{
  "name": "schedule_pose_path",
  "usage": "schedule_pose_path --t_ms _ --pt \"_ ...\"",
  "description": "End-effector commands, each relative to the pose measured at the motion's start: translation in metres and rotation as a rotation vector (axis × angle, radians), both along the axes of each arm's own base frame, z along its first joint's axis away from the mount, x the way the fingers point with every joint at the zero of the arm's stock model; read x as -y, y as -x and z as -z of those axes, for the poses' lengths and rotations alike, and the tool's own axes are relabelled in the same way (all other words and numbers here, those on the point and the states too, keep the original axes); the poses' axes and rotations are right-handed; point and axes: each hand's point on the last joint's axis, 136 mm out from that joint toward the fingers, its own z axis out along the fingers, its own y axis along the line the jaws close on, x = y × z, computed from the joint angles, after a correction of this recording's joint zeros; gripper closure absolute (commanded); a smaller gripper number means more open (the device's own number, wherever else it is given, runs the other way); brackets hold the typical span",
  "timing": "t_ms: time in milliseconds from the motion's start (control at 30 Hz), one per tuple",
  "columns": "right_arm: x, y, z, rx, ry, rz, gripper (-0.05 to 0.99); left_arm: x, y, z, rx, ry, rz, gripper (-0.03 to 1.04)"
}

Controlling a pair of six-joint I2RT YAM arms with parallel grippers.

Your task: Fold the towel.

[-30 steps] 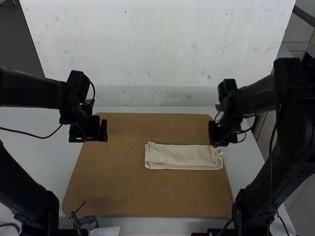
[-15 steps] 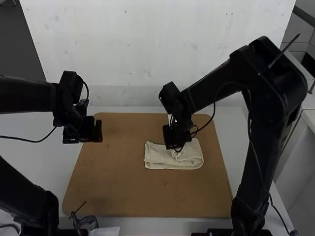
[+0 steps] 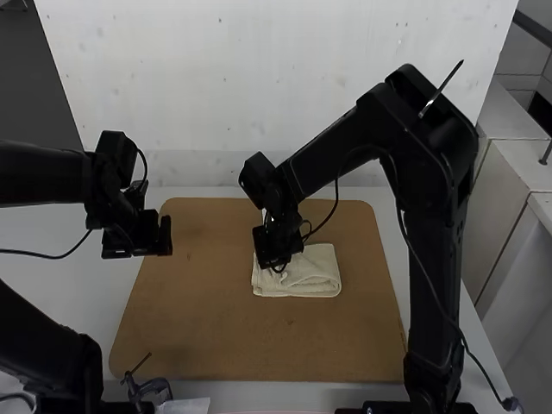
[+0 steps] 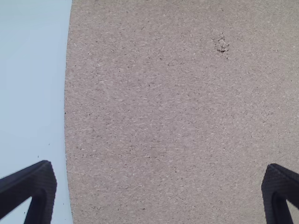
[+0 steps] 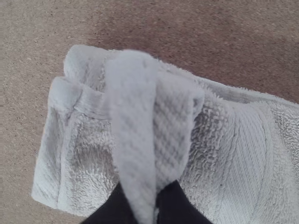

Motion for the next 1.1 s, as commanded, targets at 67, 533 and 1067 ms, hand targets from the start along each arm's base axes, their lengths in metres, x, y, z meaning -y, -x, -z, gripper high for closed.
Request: schedule_pose_path --t_ms 67,533,1067 --pt "-0.021 -0.012 -0.013 0.049 -0.022 0.005 0.92 -0.002 -0.006 -0.004 0.03 0.001 0.006 0.03" --pt "-0.03 -0.005 -0.016 0.032 -0.025 -0.021 0.42 -0.002 -0.004 0.004 0.011 0.0 0.006 0.03" --pt "-0.002 -0.019 -0.085 0.124 -0.148 0.037 0.84 0.004 -0.003 0.005 0.017 0.003 0.022 0.03"
